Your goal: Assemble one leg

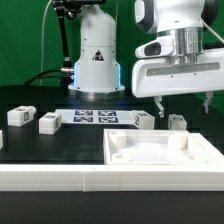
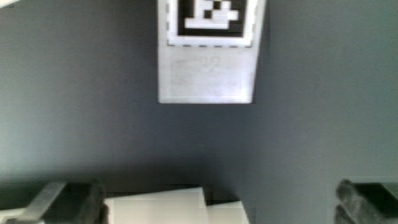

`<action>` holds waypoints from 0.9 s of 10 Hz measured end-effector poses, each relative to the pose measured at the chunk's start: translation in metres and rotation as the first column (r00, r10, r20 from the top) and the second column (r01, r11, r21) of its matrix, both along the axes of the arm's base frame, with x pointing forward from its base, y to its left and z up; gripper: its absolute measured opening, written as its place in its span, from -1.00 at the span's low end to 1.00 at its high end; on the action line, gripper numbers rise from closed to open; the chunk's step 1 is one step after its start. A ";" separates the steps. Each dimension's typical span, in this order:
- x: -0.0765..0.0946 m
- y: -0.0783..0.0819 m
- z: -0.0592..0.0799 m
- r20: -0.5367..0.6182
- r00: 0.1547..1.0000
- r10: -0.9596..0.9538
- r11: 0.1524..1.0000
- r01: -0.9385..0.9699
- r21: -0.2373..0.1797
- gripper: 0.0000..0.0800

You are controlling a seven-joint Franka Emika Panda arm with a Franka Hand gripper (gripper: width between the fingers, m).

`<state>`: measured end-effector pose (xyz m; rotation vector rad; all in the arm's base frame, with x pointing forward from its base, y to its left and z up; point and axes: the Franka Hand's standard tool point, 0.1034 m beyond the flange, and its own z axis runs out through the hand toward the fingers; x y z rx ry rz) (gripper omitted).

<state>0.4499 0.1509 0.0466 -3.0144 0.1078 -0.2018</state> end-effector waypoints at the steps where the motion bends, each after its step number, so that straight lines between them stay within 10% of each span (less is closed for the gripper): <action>1: -0.001 0.000 -0.001 -0.016 1.000 0.015 1.000 -0.015 -0.004 0.62; 9: -0.008 0.003 -0.002 -0.463 0.883 0.079 0.996 -0.088 0.003 0.62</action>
Offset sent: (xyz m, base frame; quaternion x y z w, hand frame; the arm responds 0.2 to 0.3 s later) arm -0.0070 0.0118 0.0004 -0.0136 -0.1091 0.0100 0.9939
